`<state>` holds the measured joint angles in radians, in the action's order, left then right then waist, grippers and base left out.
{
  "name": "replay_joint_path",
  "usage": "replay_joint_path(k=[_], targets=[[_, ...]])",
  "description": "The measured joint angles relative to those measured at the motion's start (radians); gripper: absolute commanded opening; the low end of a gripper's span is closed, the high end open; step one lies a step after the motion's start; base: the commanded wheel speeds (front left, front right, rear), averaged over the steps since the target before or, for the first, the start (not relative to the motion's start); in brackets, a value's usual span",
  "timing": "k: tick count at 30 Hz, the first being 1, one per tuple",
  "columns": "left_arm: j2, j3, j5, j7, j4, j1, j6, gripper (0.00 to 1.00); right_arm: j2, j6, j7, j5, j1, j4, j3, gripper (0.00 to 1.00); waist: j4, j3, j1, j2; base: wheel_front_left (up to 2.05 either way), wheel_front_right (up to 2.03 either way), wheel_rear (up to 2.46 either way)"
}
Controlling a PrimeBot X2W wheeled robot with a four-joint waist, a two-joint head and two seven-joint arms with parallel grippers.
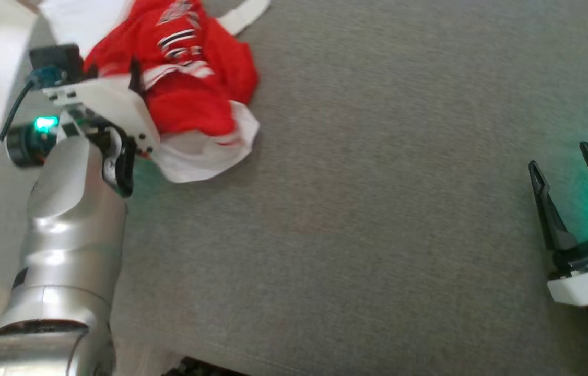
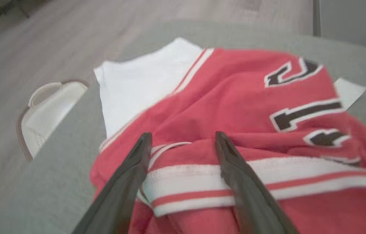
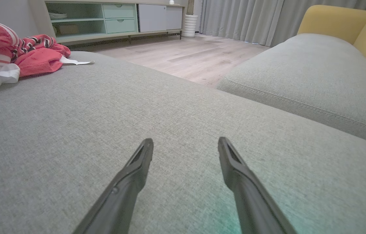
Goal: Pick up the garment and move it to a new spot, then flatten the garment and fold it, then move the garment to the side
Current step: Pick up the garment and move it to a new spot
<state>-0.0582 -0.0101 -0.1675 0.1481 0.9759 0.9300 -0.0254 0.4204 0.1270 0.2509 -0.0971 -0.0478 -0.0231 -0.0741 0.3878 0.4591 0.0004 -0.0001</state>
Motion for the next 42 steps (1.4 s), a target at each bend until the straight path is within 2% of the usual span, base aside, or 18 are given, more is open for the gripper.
replay_joint_path(k=[3, 5, 6, 7, 14, 19, 20, 25, 29, 37, 42], targets=[[-0.005, -0.024, -0.019, 0.047, 0.116, 0.015, 0.026, 1.0, 0.002, 0.0, 0.0, -0.009, -0.014, 0.0, -0.01, 1.0, -0.032, 0.014, -0.0003, 0.0, 0.0, 0.0, 0.0], [-0.009, -0.04, -0.039, 0.046, 0.152, 0.021, 0.026, 1.0, 0.002, 0.0, 0.0, -0.009, -0.014, -0.001, -0.01, 1.0, -0.047, 0.019, -0.0004, 0.0001, 0.0, 0.0, 0.0], [-0.013, -0.046, -0.047, 0.039, 0.166, 0.032, 0.026, 0.18, 0.001, 0.0, 0.0, -0.01, -0.015, -0.001, -0.011, 1.0, -0.052, 0.02, -0.0004, 0.0001, 0.0, 0.0, 0.0], [-0.016, -0.049, -0.049, 0.02, 0.178, 0.041, 0.025, 0.0, 0.001, 0.0, 0.0, -0.01, -0.015, -0.002, -0.012, 1.0, -0.056, 0.019, -0.0003, 0.0, 0.0, 0.0, 0.0], [-0.037, -0.03, -0.048, -0.2, 0.206, 0.035, -0.044, 0.0, -0.022, 0.0, 0.0, -0.01, -0.024, -0.024, -0.023, 1.0, -0.066, -0.024, -0.0003, 0.0, 0.0, 0.0, 0.0], [-0.072, -0.018, -0.05, -0.301, 0.201, 0.066, -0.075, 0.0, -0.082, 0.0, 0.0, -0.017, -0.023, -0.051, -0.041, 1.0, -0.081, -0.101, -0.0004, 0.0001, 0.0, 0.0, 0.0], [-0.081, 0.007, -0.039, -0.31, 0.195, 0.086, -0.082, 0.0, -0.112, 0.0, 0.0, -0.017, -0.022, -0.06, -0.046, 1.0, -0.092, -0.141, -0.0005, 0.0001, 0.0, 0.0, 0.0], [-0.09, 0.084, -0.013, -0.326, 0.156, 0.129, -0.099, 0.0, -0.182, 0.0, 0.0, -0.019, 0.006, -0.073, -0.047, 1.0, -0.137, -0.245, -0.0006, 0.0001, 0.0, 0.0, 0.0], [-0.087, 0.169, -0.011, -0.32, 0.095, 0.139, -0.104, 0.0, -0.227, 0.0, 0.0, -0.019, 0.07, -0.079, -0.045, 1.0, -0.198, -0.322, -0.0007, 0.0001, 0.0, 0.0, 0.0], [-0.085, 0.369, -0.18, -0.225, -0.135, 0.13, -0.107, 0.0, -0.261, 0.0, 0.0, -0.019, 0.12, -0.058, -0.033, 1.0, -0.377, -0.418, -0.0006, 0.0001, 0.0, 0.0, 0.0], [-0.092, 0.424, -0.259, -0.183, -0.261, 0.063, -0.107, 0.0, -0.28, 0.0, 0.0, -0.019, 0.12, -0.04, -0.043, 1.0, -0.493, -0.435, -0.0006, 0.0001, 0.0, 0.0, 0.0]])
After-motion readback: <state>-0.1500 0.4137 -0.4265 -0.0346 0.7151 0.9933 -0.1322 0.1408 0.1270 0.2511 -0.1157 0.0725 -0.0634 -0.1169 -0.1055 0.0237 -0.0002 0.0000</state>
